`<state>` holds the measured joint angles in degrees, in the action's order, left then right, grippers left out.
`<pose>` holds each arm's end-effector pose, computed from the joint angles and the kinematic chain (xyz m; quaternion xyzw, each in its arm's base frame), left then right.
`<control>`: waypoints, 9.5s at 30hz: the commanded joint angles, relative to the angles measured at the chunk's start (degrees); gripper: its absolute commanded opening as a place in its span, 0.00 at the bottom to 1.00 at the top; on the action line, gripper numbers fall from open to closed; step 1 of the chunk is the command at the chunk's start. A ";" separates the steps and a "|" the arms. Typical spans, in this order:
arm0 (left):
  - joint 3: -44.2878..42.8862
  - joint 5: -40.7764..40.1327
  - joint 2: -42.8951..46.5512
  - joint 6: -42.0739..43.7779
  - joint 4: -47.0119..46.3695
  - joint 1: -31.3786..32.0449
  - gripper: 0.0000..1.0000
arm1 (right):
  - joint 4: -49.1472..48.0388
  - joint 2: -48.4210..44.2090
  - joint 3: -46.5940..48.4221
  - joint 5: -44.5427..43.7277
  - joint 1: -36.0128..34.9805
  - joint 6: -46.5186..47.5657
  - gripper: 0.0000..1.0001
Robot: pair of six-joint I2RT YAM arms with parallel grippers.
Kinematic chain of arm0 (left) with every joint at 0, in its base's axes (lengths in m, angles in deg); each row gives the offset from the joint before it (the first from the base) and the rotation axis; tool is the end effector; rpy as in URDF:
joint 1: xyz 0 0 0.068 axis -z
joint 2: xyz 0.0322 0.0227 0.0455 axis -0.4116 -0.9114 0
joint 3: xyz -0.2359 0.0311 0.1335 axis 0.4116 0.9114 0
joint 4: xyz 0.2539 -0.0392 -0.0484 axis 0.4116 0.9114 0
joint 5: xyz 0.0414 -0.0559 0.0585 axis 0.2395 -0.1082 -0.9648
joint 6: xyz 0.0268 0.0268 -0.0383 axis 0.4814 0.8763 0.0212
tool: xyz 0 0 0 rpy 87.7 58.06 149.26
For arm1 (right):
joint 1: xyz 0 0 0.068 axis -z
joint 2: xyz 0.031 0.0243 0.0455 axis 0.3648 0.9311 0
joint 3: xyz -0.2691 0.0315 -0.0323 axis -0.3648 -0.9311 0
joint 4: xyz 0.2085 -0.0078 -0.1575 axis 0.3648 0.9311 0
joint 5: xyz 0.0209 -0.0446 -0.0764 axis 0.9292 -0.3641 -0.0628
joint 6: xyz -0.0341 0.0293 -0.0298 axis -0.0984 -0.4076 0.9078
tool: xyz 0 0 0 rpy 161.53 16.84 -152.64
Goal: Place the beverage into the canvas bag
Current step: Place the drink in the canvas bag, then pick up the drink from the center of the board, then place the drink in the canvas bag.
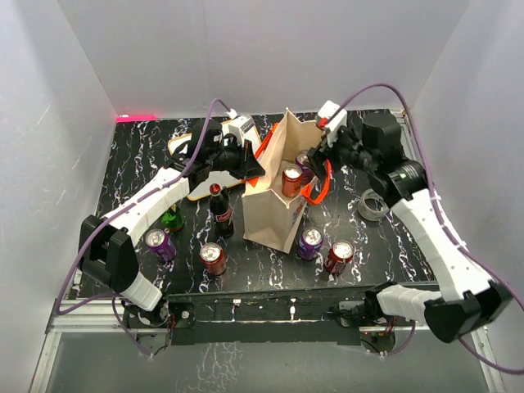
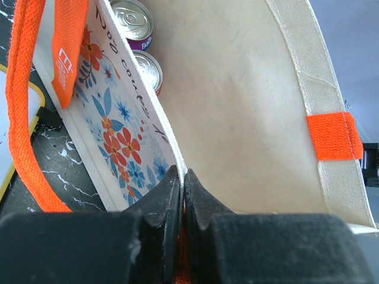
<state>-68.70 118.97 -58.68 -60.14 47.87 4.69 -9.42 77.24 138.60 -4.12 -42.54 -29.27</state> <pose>0.3084 -0.1933 0.3331 0.2694 0.7665 -0.4150 0.4095 0.2401 0.1062 0.4177 -0.3991 0.7228 0.1388 0.5469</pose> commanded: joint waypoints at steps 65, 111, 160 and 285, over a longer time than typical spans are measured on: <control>-2.22 0.05 0.90 3.11 3.35 0.11 0.00 | 1.52 -10.33 -39.07 7.39 -9.16 14.01 0.60; -6.71 7.43 -2.37 9.18 7.96 0.14 0.00 | 18.28 -2.29 23.84 18.14 -3.36 2.58 0.08; -3.97 6.72 0.37 8.20 5.55 0.17 0.00 | 8.25 15.10 9.41 -6.66 -3.32 -4.77 0.08; -2.82 7.05 2.53 9.32 6.07 0.18 0.00 | -2.77 30.27 3.21 -11.85 2.93 -1.30 0.77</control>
<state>-71.56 123.49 -59.84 -51.58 52.26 4.69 -8.99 108.25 137.95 -13.94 -41.14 -31.02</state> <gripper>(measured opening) 0.031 0.757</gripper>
